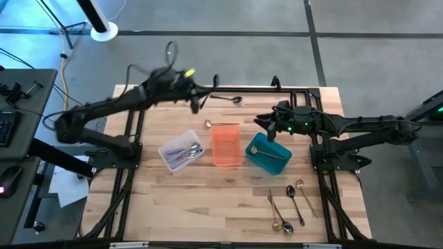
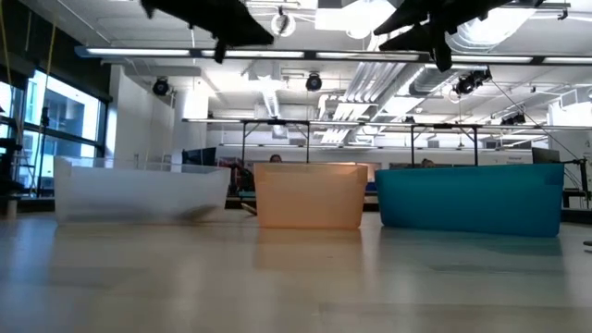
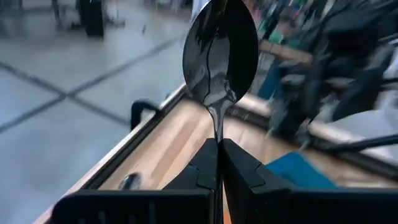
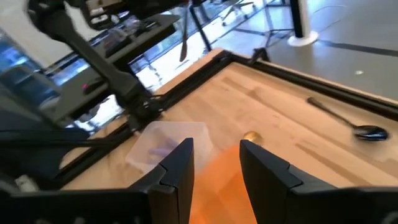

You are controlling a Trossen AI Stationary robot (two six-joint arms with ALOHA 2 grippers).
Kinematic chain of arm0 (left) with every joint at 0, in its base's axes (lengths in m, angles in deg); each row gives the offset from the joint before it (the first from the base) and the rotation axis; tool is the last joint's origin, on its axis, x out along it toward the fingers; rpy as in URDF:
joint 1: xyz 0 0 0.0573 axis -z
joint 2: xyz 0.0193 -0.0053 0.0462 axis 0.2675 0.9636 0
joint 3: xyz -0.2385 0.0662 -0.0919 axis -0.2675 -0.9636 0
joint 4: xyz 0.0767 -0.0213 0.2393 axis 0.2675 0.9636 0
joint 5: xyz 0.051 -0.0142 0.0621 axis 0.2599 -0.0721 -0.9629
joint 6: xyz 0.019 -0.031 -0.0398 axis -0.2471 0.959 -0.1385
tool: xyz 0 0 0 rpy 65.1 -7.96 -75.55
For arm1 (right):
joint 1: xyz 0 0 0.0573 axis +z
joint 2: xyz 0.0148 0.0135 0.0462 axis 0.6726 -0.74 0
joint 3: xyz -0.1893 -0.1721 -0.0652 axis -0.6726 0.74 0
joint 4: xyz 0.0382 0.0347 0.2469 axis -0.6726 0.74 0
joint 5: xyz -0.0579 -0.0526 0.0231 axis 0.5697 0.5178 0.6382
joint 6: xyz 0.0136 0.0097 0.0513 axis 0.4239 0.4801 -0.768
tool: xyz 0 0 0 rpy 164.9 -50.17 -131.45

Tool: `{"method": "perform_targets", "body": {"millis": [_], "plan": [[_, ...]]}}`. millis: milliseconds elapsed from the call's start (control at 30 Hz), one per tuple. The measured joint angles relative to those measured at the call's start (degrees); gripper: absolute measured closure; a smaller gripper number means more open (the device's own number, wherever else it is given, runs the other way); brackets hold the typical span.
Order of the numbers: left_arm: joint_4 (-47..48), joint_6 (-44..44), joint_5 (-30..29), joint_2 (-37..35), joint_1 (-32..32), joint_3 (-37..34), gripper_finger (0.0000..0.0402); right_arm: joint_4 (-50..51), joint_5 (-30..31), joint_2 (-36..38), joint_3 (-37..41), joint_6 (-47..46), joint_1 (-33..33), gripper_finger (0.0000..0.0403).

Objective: Sort silverware by color (type)
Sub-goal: Put the black spoon into the orange bin

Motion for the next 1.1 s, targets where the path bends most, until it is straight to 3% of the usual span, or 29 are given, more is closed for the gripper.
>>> {"method": "perform_targets", "body": {"millis": [200, 400, 600, 1100], "plan": [[-15.3, 6.69, -1.33, -14.26, 7.93, -15.53, 0.0401, -4.95, -5.4, 0.0, 0.0, 1.27, 0.0, 0.0289], [-30.18, 8.45, -1.05, -22.24, 14.0, -24.07, 0.0401, -14.64, -9.97, -0.01, 0.0, 2.79, 0.0, 0.0289], [-33.56, 8.47, 3.79, -24.22, 16.21, -25.39, 0.0401, -19.3, -12.03, -0.01, 0.0, 3.0, 0.59, 0.0289], [-33.98, 8.05, 1.0, -20.36, 16.59, -25.39, 0.0401, -19.02, -11.39, -5.55, 0.0, 9.02, 1.22, 0.0289]]}}
